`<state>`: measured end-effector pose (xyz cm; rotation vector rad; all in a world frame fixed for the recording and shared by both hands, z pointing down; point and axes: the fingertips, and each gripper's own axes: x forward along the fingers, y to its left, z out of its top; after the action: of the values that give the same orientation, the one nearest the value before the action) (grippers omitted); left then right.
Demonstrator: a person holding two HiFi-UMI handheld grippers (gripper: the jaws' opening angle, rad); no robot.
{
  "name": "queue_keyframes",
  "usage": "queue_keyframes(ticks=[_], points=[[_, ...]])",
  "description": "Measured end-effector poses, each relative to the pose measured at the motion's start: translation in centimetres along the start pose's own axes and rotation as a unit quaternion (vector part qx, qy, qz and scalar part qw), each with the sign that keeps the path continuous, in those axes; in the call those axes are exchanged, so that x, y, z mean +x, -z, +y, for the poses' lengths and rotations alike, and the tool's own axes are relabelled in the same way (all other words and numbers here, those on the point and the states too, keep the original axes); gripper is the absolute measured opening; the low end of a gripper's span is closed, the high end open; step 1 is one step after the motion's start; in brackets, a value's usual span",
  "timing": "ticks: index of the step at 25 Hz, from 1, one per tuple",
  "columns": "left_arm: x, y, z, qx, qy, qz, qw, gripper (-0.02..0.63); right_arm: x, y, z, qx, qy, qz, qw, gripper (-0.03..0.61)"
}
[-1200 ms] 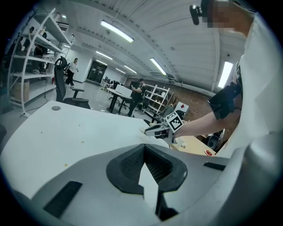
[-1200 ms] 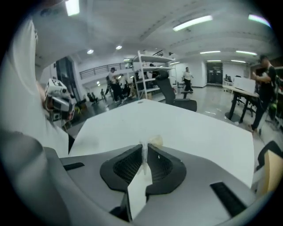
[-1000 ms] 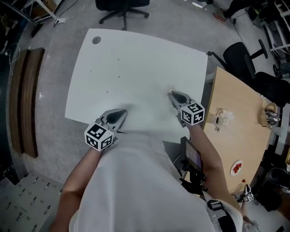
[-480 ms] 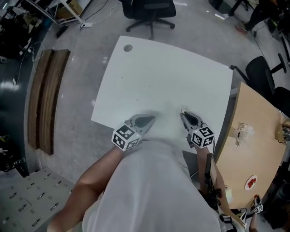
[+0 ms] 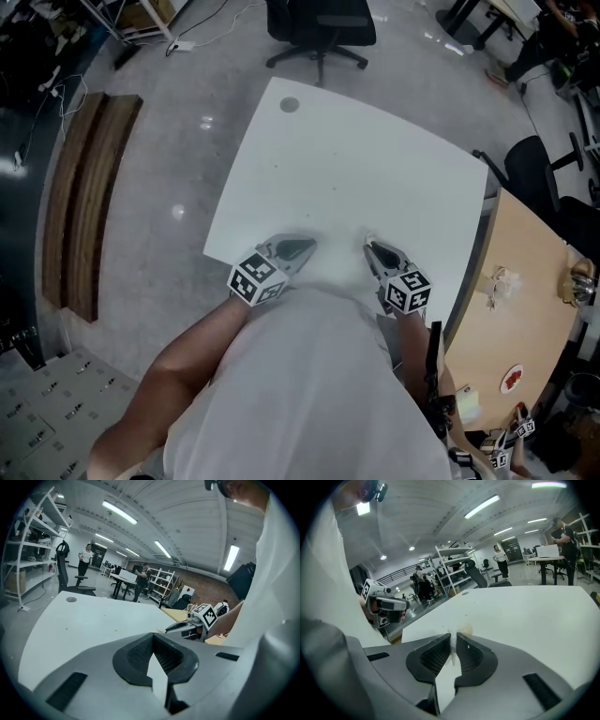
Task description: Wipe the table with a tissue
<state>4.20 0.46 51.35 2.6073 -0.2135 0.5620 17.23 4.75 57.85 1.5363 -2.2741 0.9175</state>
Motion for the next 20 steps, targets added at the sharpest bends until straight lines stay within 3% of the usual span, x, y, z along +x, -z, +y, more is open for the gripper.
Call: queue_keyframes(ticks=[12,20], points=[[-5.4,0.2,6.0,-0.012,0.015,-0.019,0.9996,0.006,6.8,-0.6,4.5,-0.032,0.022,0.067,0.997,0.043],[-8.4,0.7,9.4,-0.022,0.009,-0.033,0.9992,0.006,10.8,-1.0,4.3,-0.134,0.056,0.147,0.978,0.044]])
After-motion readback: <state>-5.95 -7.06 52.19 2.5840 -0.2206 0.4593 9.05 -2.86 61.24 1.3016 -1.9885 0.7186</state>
